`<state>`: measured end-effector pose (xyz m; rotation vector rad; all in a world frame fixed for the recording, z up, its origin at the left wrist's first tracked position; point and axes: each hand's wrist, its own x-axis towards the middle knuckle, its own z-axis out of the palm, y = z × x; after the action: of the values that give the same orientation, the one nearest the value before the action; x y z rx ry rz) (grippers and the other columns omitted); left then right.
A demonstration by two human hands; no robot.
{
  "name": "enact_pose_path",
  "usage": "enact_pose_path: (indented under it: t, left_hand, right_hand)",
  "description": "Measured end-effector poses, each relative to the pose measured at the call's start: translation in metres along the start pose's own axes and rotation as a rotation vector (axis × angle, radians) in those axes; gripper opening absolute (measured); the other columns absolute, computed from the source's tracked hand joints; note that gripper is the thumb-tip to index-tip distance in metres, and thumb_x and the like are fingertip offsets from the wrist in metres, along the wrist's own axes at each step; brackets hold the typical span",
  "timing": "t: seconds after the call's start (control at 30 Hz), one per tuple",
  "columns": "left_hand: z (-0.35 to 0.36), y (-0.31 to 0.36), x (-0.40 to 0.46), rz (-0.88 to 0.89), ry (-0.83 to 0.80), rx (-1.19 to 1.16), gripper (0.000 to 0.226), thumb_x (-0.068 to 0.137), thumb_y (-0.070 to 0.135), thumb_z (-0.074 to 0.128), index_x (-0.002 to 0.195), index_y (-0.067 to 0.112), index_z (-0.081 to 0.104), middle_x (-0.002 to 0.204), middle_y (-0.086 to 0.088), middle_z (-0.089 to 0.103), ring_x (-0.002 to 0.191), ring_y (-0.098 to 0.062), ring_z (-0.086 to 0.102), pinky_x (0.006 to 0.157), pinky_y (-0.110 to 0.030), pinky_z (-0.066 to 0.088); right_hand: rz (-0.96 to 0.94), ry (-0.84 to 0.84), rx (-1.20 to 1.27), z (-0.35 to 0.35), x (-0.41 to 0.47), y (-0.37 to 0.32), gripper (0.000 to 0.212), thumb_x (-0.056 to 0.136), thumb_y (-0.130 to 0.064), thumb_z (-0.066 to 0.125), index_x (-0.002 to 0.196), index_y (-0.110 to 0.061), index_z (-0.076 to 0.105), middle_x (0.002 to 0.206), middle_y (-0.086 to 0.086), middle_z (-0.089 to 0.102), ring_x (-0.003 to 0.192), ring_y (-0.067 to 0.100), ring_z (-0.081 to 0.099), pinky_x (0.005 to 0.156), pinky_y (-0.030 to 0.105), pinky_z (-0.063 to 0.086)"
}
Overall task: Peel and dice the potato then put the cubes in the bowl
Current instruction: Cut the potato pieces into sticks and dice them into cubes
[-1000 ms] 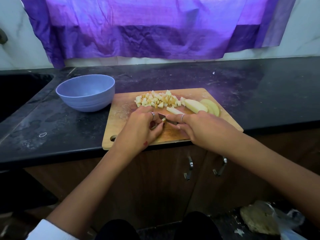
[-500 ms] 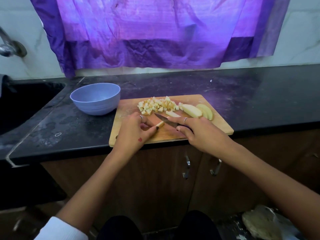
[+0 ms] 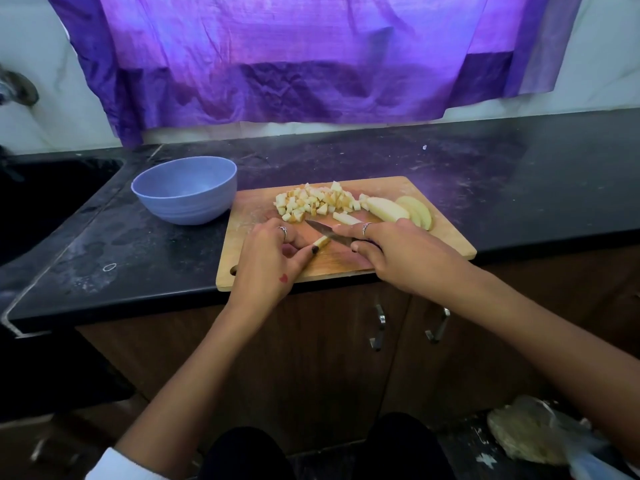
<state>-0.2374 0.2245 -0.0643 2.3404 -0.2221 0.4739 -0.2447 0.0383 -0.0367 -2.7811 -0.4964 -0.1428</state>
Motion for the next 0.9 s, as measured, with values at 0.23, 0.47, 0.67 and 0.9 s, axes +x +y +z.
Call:
enact_pose_path:
  t: [0.23, 0.47, 0.67, 0.9]
  left_hand:
    - [0.0, -0.003, 0.003, 0.028, -0.032, 0.042, 0.014, 0.082, 0.023, 0.075, 0.07, 0.023, 0.067, 0.093, 0.003, 0.057, 0.086, -0.013, 0.053, 0.066, -0.022, 0.041]
    - [0.0, 0.003, 0.0, -0.004, -0.024, 0.037, 0.016, 0.083, 0.021, 0.073, 0.07, 0.019, 0.066, 0.095, 0.002, 0.056, 0.078, -0.009, 0.053, 0.067, -0.021, 0.041]
    - [0.0, 0.002, 0.0, -0.012, -0.021, 0.04, 0.015, 0.083, 0.025, 0.073, 0.074, 0.013, 0.071, 0.095, 0.001, 0.058, 0.089, -0.015, 0.055, 0.069, -0.026, 0.042]
    - [0.001, -0.002, 0.002, -0.01, -0.021, 0.029, 0.015, 0.083, 0.026, 0.073, 0.077, 0.013, 0.073, 0.097, 0.0, 0.059, 0.09, -0.016, 0.056, 0.075, -0.033, 0.052]
  right_hand:
    - [0.031, -0.024, -0.073, 0.005, 0.009, -0.007, 0.038, 0.101, -0.04, 0.038, 0.137, -0.051, 0.038, 0.09, -0.003, 0.053, 0.061, 0.004, 0.043, 0.052, 0.026, 0.038]
    - [0.051, 0.01, -0.107, 0.006, 0.001, -0.013, 0.04, 0.102, -0.038, 0.036, 0.139, -0.051, 0.036, 0.085, -0.004, 0.051, 0.062, 0.008, 0.045, 0.051, 0.025, 0.035]
    - [0.015, 0.109, 0.051, 0.011, -0.008, -0.013, 0.04, 0.101, -0.036, 0.04, 0.139, -0.046, 0.041, 0.093, -0.002, 0.062, 0.061, 0.005, 0.043, 0.056, 0.025, 0.037]
    - [0.006, 0.069, 0.053, 0.008, -0.006, -0.013, 0.039, 0.101, -0.034, 0.04, 0.139, -0.042, 0.043, 0.084, -0.005, 0.051, 0.057, 0.004, 0.043, 0.048, 0.021, 0.029]
